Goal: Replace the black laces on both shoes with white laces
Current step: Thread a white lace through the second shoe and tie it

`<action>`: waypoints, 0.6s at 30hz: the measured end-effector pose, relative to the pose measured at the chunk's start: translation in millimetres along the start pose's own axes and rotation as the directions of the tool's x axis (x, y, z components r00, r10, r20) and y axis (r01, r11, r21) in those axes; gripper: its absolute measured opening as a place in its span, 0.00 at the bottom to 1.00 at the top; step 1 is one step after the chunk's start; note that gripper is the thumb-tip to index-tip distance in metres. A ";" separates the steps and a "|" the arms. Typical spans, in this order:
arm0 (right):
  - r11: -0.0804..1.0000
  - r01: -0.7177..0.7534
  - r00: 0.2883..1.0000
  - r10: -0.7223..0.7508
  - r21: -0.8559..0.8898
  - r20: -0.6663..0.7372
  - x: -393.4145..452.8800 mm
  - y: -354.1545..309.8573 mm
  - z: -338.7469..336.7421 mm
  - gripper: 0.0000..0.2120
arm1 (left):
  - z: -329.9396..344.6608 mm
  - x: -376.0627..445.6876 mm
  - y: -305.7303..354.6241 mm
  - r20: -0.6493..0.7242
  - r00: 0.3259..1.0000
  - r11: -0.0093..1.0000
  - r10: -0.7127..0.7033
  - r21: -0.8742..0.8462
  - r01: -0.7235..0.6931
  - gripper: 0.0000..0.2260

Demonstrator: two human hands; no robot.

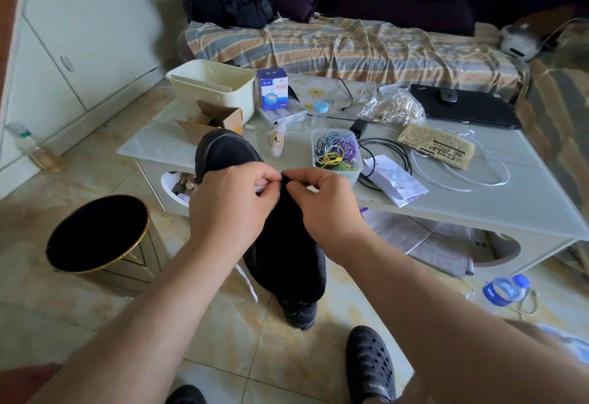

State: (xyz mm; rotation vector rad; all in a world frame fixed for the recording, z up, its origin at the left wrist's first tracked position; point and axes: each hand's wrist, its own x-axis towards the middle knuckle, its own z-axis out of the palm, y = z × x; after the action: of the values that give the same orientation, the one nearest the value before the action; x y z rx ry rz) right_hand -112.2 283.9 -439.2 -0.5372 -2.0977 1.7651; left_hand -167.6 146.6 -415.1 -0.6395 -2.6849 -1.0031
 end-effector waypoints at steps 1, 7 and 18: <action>0.999 0.016 1.000 -0.016 -0.029 -0.005 0.4 0.4 -0.6 0.09 | 0.9 0.2 -0.3 0.014 1.000 0.998 0.007 -0.060 -0.006 0.03; 0.998 0.054 0.998 -0.055 -0.038 -0.012 -0.6 3.8 -1.3 0.18 | 0.9 3.6 -7.5 0.083 0.997 0.953 -0.004 -0.302 0.029 0.17; 0.955 -0.168 0.986 0.168 0.246 0.023 2.8 9.5 12.4 0.09 | 13.3 -2.7 -11.1 0.100 0.985 0.986 0.141 -0.104 -0.131 0.29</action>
State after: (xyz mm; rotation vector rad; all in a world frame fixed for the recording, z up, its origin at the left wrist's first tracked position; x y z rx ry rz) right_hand -120.2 276.1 -450.5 -0.6582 -1.8412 2.0850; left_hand -170.9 146.9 -432.3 -0.9075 -2.6524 -1.0966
